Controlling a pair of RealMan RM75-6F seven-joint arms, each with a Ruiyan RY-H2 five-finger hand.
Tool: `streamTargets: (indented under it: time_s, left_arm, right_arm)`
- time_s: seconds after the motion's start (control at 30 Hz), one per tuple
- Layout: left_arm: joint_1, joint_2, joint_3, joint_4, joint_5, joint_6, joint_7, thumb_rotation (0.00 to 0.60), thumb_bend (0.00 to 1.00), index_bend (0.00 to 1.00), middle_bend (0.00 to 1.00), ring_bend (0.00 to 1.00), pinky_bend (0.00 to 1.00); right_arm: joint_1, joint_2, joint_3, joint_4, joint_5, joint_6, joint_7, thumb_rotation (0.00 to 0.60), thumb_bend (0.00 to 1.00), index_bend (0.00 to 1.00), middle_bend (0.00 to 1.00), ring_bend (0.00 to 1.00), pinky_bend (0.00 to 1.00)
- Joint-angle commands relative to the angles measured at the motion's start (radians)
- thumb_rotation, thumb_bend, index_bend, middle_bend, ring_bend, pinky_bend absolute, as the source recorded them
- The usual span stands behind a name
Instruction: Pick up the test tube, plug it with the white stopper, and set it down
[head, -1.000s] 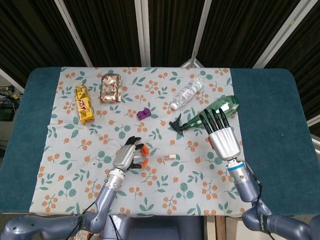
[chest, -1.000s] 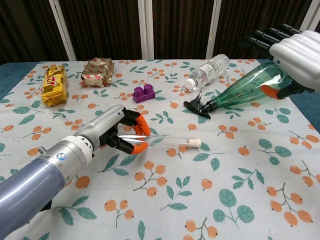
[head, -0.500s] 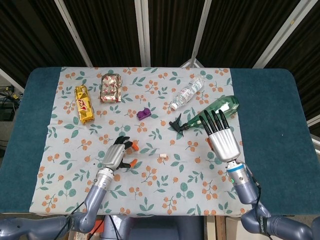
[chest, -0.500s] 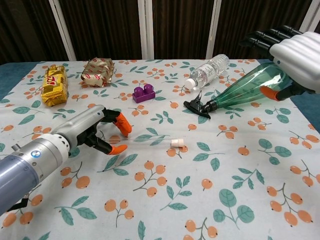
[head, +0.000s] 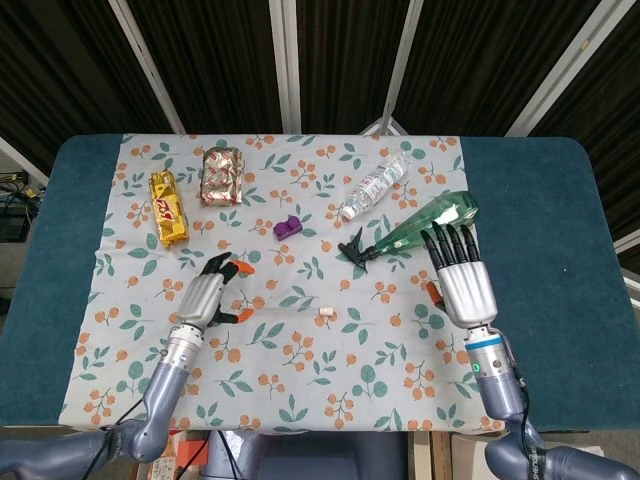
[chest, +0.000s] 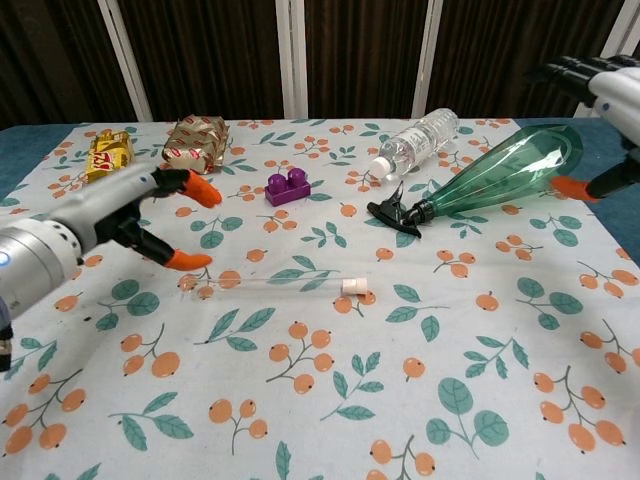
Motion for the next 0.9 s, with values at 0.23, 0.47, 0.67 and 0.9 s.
streamTargets:
  time_s: [0.23,0.47,0.67,0.9]
  left_arm:
    - [0.12,0.32,0.05,-0.234,0.098,0.115,0.03,0.6,0.15,0.12,0.12,0.01,0.0]
    - [0.278,0.516,0.167,-0.378,0.186,0.266,0.026,0.6,0.15,0.12,0.12,0.01,0.0]
    - [0.396,0.61,0.263,-0.382,0.3,0.386,-0.026,0.6,0.15,0.12,0.11,0.01,0.0]
    - [0.495,0.674,0.322,-0.297,0.405,0.508,-0.142,0.6,0.15,0.11,0.1,0.01,0.0]
  right_arm:
    - [-0.178,0.251,-0.015,-0.26,0.134,0.014,0.219,0.6,0.24,0.0,0.0,0.0,0.0]
    - [-0.307,0.368,-0.116,-0.252,0.009,0.097,0.377,0.6,0.24,0.0,0.0,0.0,0.0]
    - [-0.406,0.387,-0.171,-0.184,-0.069,0.202,0.498,0.6,0.24,0.0,0.0,0.0,0.0]
    - [-0.467,0.399,-0.196,-0.151,-0.145,0.285,0.559,0.6,0.24,0.0,0.0,0.0,0.0]
